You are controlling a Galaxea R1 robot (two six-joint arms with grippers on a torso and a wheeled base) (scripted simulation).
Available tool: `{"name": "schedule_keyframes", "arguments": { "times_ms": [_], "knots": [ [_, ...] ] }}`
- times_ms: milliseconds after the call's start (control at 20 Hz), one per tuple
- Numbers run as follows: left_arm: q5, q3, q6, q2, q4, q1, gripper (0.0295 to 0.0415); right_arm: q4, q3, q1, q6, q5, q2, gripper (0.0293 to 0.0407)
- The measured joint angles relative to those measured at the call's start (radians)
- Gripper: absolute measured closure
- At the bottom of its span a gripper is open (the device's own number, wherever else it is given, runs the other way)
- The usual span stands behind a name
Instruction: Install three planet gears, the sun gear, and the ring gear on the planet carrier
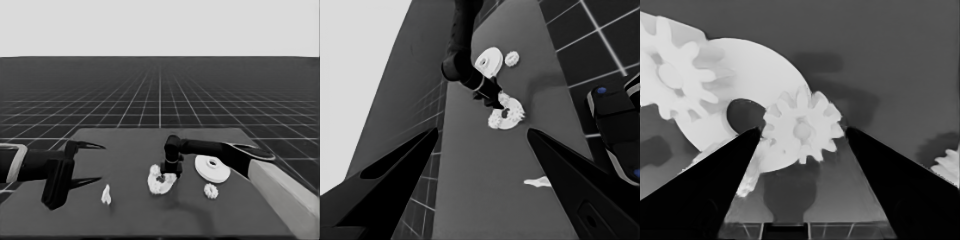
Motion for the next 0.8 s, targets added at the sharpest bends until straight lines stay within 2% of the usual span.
{"name": "schedule_keyframes", "arguments": {
  "times_ms": [50, 100, 400, 550, 800],
  "knots": [
    [0.0, 0.0, 0.0, 0.0, 0.0, 0.0, 0.0326, 0.0, 0.0, 0.0, 0.0, 0.0, 0.0, 0.0319],
    [0.0, 0.0, 0.0, 0.0, 0.0, 0.0, 0.0326, 0.0, 0.0, 0.0, 0.0, 0.0, 0.0, 0.0316],
    [0.0, 0.0, 0.0, 0.0, 0.0, 0.0, 0.0326, 0.0, 0.0, 0.0, 0.0, 0.0, 0.0, 0.0315],
    [0.0, 0.0, 0.0, 0.0, 0.0, 0.0, 0.0326, 0.111, 0.093, 0.121, 0.055, -0.049, -0.027, 0.0315],
    [0.0, 0.0, 0.0, 0.0, 0.0, 0.0, 0.0326, 0.142, 0.102, 0.152, 0.06, -0.056, -0.029, 0.0315]
  ]
}}
